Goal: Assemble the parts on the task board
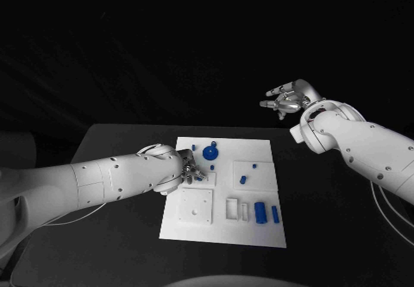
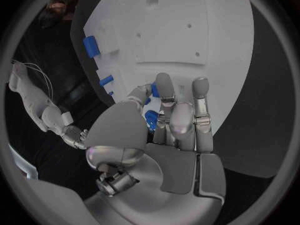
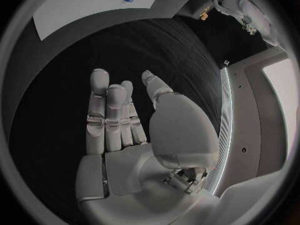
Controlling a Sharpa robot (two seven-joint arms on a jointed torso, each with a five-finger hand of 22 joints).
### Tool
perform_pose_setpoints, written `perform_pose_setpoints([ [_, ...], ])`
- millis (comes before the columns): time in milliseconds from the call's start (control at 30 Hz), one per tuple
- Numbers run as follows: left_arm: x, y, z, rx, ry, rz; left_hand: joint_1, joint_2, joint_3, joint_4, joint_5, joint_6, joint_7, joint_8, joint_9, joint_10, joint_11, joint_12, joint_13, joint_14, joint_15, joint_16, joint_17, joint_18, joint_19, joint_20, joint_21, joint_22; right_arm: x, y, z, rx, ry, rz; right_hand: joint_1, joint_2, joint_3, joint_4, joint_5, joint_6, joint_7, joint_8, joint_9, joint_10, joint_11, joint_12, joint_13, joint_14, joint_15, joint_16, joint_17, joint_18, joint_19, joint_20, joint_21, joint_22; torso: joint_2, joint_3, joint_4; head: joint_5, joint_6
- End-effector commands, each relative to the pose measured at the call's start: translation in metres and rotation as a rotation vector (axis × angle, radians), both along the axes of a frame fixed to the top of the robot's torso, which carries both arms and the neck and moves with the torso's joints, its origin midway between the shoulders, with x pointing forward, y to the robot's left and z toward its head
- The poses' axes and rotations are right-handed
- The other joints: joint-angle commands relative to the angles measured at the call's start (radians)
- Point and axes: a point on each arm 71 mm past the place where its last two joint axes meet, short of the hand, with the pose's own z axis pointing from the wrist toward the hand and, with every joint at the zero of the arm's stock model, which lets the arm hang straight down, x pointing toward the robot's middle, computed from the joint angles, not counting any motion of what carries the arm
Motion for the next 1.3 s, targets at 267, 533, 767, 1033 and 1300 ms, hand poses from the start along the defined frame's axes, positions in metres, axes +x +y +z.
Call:
perform_pose_setpoints([
  [267,-0.001,-0.003,-0.002,-0.002,0.002,-0.020,-0.008,-0.024,-0.058,0.073,-0.160,0.141,-0.119,-0.003,0.000,0.016,-0.029,0.004,0.001,-0.002,-0.006,-0.008,-0.009,0.014,0.007,0.002,-0.009,0.018,0.000,0.002,0.000,-0.007,-0.001,0.016,-0.009,0.006,-0.005,0.006,0.006,-0.006,0.002,0.000,0.001,-0.008,0.001,0.003,-0.002,-0.009,0.001,-0.003,-0.002,0.003,0.035,-0.007,-0.009,-0.004,0.000,-0.0003,0.0001,-0.001,0.001],
  [533,0.001,-0.001,-0.002,0.003,-0.001,-0.015,0.017,-0.059,-0.077,0.177,-0.244,0.149,-0.117,-0.003,0.005,0.016,-0.028,0.002,0.005,-0.003,-0.006,-0.009,-0.013,0.012,0.008,0.000,-0.013,0.019,0.000,0.002,-0.001,-0.008,0.000,0.015,-0.011,0.005,-0.007,0.009,0.006,-0.009,0.003,0.000,0.001,-0.009,0.001,0.002,-0.003,-0.011,0.002,-0.005,-0.004,0.003,0.034,-0.006,-0.019,-0.007,0.000,-0.0005,0.0003,-0.002,0.001],
  [767,0.002,0.001,-0.002,0.007,-0.004,-0.012,0.024,-0.062,-0.079,0.190,-0.252,0.149,-0.117,-0.003,0.007,0.016,-0.028,0.000,0.006,-0.003,-0.006,-0.009,-0.015,0.011,0.008,-0.001,-0.014,0.019,0.000,0.002,-0.001,-0.008,0.000,0.014,-0.009,0.004,-0.009,0.012,0.006,-0.010,0.003,0.000,0.002,-0.009,0.002,0.001,-0.006,-0.011,0.002,-0.008,-0.006,0.004,0.035,-0.006,-0.026,-0.011,0.000,-0.0006,0.0003,-0.004,0.000],
  [1033,0.001,0.004,-0.002,0.005,0.001,-0.010,-0.012,-0.133,-0.072,0.276,-0.461,0.165,-0.115,-0.002,0.008,0.016,-0.027,0.000,0.007,-0.003,-0.006,-0.010,-0.017,0.009,0.009,-0.003,-0.015,0.019,-0.001,0.001,-0.001,-0.007,0.001,0.012,-0.011,0.004,-0.011,0.015,0.006,-0.011,0.003,0.000,0.002,-0.009,0.002,0.000,-0.007,-0.011,0.002,-0.009,-0.007,0.004,0.034,-0.006,-0.034,-0.015,0.001,-0.0015,-0.0008,-0.006,0.003],
  [1300,-0.002,0.008,0.001,-0.005,0.009,-0.005,-0.091,-0.183,-0.150,0.307,-0.554,0.165,-0.114,-0.003,0.005,0.016,-0.028,0.002,0.002,-0.004,-0.012,-0.009,-0.013,0.001,0.012,-0.014,-0.013,0.019,-0.001,0.000,-0.002,-0.007,0.002,0.010,-0.013,0.003,-0.013,0.019,0.009,-0.012,0.003,0.000,0.002,-0.009,0.002,0.000,-0.008,-0.010,0.002,-0.011,-0.008,0.004,0.035,-0.005,-0.036,-0.017,0.000,-0.0003,-0.0015,-0.009,0.002],
])
